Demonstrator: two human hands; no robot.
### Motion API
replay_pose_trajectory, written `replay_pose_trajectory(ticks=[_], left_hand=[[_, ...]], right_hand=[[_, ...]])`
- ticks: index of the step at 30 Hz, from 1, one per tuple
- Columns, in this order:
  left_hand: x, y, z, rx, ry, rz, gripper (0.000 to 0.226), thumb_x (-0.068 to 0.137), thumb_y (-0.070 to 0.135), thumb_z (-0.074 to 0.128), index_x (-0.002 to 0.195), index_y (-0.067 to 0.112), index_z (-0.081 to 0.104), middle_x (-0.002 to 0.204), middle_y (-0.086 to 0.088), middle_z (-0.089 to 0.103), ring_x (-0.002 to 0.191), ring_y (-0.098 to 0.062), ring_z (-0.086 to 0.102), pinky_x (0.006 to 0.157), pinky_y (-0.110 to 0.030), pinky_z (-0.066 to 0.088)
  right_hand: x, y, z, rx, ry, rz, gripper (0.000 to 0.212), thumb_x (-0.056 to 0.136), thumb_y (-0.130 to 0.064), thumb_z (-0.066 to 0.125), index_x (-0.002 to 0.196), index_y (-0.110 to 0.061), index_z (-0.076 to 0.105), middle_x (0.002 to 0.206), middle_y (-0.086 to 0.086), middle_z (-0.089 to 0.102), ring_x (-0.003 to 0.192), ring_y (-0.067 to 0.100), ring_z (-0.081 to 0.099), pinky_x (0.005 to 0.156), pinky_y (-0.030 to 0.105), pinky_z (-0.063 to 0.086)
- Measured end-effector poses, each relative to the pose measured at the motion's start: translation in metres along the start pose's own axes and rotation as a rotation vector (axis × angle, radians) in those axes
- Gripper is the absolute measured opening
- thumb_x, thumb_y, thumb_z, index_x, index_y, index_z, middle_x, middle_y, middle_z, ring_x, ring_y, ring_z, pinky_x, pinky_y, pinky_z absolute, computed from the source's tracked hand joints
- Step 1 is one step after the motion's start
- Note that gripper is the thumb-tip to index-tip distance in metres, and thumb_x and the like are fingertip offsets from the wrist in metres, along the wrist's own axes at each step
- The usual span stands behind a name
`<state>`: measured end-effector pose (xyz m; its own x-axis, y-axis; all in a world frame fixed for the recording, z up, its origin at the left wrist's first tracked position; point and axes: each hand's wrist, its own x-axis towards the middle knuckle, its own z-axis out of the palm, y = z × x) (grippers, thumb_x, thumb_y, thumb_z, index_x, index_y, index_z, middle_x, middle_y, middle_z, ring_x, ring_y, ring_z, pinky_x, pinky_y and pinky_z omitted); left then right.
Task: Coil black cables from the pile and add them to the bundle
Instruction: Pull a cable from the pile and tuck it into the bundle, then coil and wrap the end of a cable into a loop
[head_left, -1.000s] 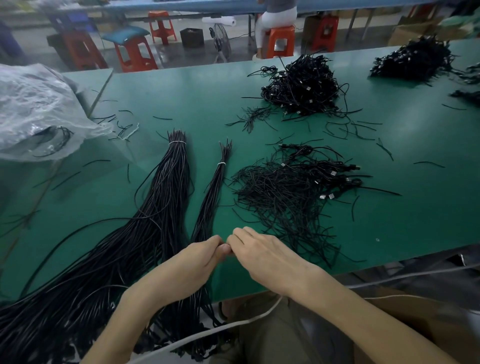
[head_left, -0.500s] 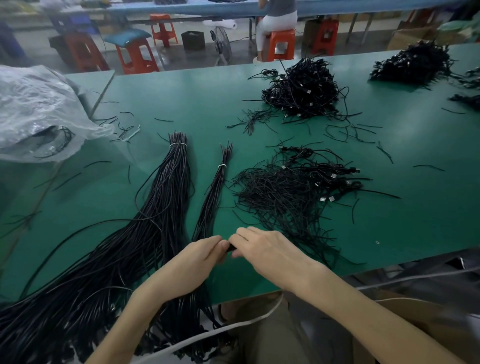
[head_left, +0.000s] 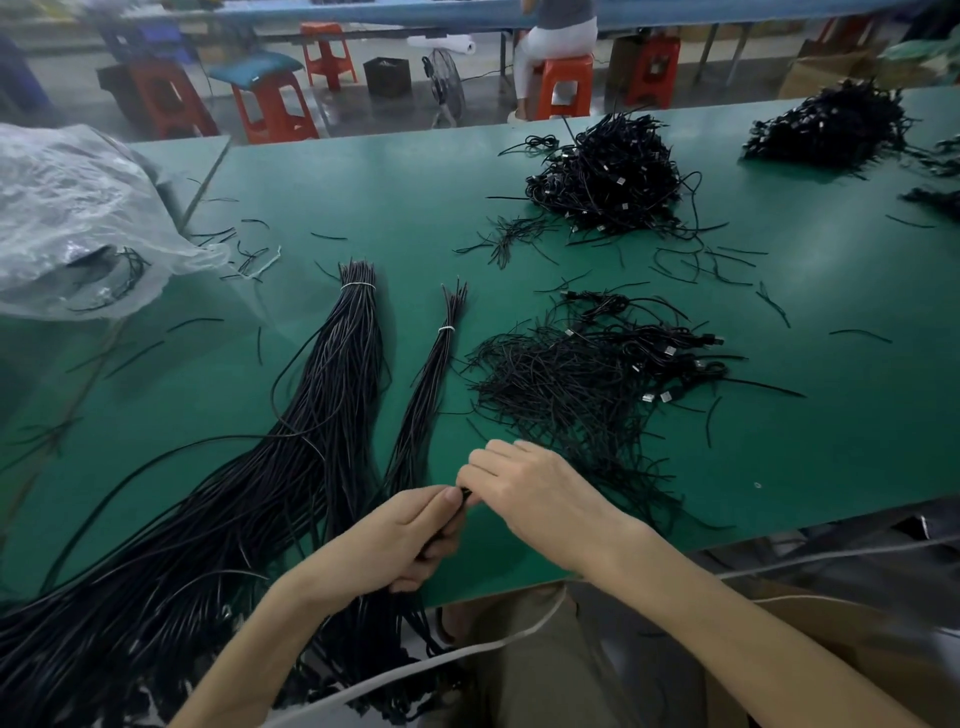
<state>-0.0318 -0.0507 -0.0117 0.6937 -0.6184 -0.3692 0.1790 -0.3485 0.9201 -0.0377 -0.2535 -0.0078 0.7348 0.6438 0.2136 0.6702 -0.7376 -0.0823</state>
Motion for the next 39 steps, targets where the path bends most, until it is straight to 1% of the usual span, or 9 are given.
replay_pose_trajectory(ticks=[2, 6, 10, 14, 19, 24, 31, 34, 39], left_hand=[[0.008, -0.004, 0.0, 0.049, 0.092, 0.041, 0.038, 0.11, 0.038, 0.033, 0.082, 0.013, 0.039, 0.064, 0.003, 0.035, 0.045, -0.015, 0.025, 0.037, -0.024, 0.027], [0.023, -0.008, -0.01, 0.03, 0.317, 0.077, 0.041, 0.112, 0.033, 0.032, 0.078, 0.012, 0.037, 0.061, 0.003, 0.035, 0.041, -0.016, 0.027, 0.037, -0.025, 0.027], [0.039, -0.01, -0.021, -0.072, 0.517, 0.105, 0.041, 0.113, 0.031, 0.031, 0.078, 0.012, 0.041, 0.059, 0.005, 0.04, 0.044, -0.015, 0.032, 0.039, -0.028, 0.03], [0.052, -0.013, -0.02, -0.205, 0.567, 0.16, 0.038, 0.113, 0.031, 0.032, 0.082, 0.011, 0.043, 0.062, 0.004, 0.042, 0.046, -0.015, 0.036, 0.041, -0.028, 0.036], [0.062, -0.023, -0.013, -0.125, 0.561, 0.159, 0.039, 0.113, 0.029, 0.031, 0.08, 0.011, 0.042, 0.063, 0.001, 0.041, 0.048, -0.018, 0.041, 0.043, -0.032, 0.043], [0.064, -0.026, -0.013, -0.088, 0.528, 0.16, 0.039, 0.113, 0.029, 0.031, 0.08, 0.011, 0.042, 0.06, 0.007, 0.042, 0.048, -0.018, 0.041, 0.041, -0.032, 0.045], [0.063, -0.026, -0.01, -0.074, 0.527, 0.176, 0.039, 0.113, 0.027, 0.03, 0.081, 0.01, 0.043, 0.061, 0.005, 0.041, 0.048, -0.017, 0.039, 0.04, -0.031, 0.043], [0.063, -0.027, -0.009, -0.064, 0.525, 0.178, 0.039, 0.113, 0.027, 0.03, 0.081, 0.01, 0.043, 0.061, 0.005, 0.041, 0.049, -0.017, 0.039, 0.041, -0.031, 0.043], [0.063, -0.028, -0.01, -0.039, 0.525, 0.177, 0.039, 0.113, 0.026, 0.029, 0.082, 0.009, 0.044, 0.062, 0.004, 0.041, 0.049, -0.017, 0.039, 0.041, -0.032, 0.043]], right_hand=[[0.003, 0.006, 0.006, -0.091, 0.01, 0.021, 0.027, 0.106, -0.028, 0.041, 0.122, -0.018, 0.06, 0.113, -0.002, 0.063, 0.107, 0.02, 0.057, 0.094, 0.035, 0.045], [0.007, 0.025, 0.003, -0.219, 0.183, 0.258, 0.067, 0.09, -0.034, 0.071, 0.148, -0.012, 0.046, 0.145, 0.009, 0.05, 0.135, 0.026, 0.044, 0.113, 0.046, 0.034], [0.007, 0.06, 0.001, 0.003, 0.363, 0.63, 0.046, 0.093, -0.021, 0.073, 0.133, -0.007, 0.053, 0.132, 0.01, 0.05, 0.122, 0.025, 0.048, 0.104, 0.033, 0.036], [-0.006, 0.09, 0.016, 0.089, 0.197, 0.891, 0.026, 0.1, -0.029, 0.065, 0.117, -0.011, 0.062, 0.12, 0.007, 0.053, 0.112, 0.025, 0.049, 0.097, 0.036, 0.037], [-0.02, 0.097, 0.036, 0.096, 0.093, 0.926, 0.026, 0.1, -0.033, 0.065, 0.115, -0.013, 0.063, 0.118, 0.006, 0.058, 0.112, 0.025, 0.05, 0.098, 0.037, 0.04], [-0.014, 0.1, 0.036, 0.14, 0.095, 0.953, 0.017, 0.098, -0.028, 0.068, 0.104, -0.012, 0.066, 0.112, 0.007, 0.059, 0.109, 0.025, 0.049, 0.095, 0.037, 0.045], [-0.011, 0.102, 0.029, 0.299, 0.182, 1.025, 0.01, 0.096, -0.026, 0.071, 0.095, -0.015, 0.07, 0.105, 0.003, 0.059, 0.107, 0.025, 0.049, 0.093, 0.036, 0.044], [-0.012, 0.103, 0.023, 0.378, 0.249, 1.046, 0.007, 0.094, -0.024, 0.073, 0.09, -0.019, 0.07, 0.104, 0.001, 0.058, 0.107, 0.027, 0.054, 0.097, 0.044, 0.045], [-0.013, 0.103, 0.018, 0.23, 0.299, 0.98, 0.01, 0.092, -0.022, 0.075, 0.085, -0.017, 0.07, 0.107, 0.001, 0.058, 0.111, 0.023, 0.049, 0.093, 0.031, 0.027]])
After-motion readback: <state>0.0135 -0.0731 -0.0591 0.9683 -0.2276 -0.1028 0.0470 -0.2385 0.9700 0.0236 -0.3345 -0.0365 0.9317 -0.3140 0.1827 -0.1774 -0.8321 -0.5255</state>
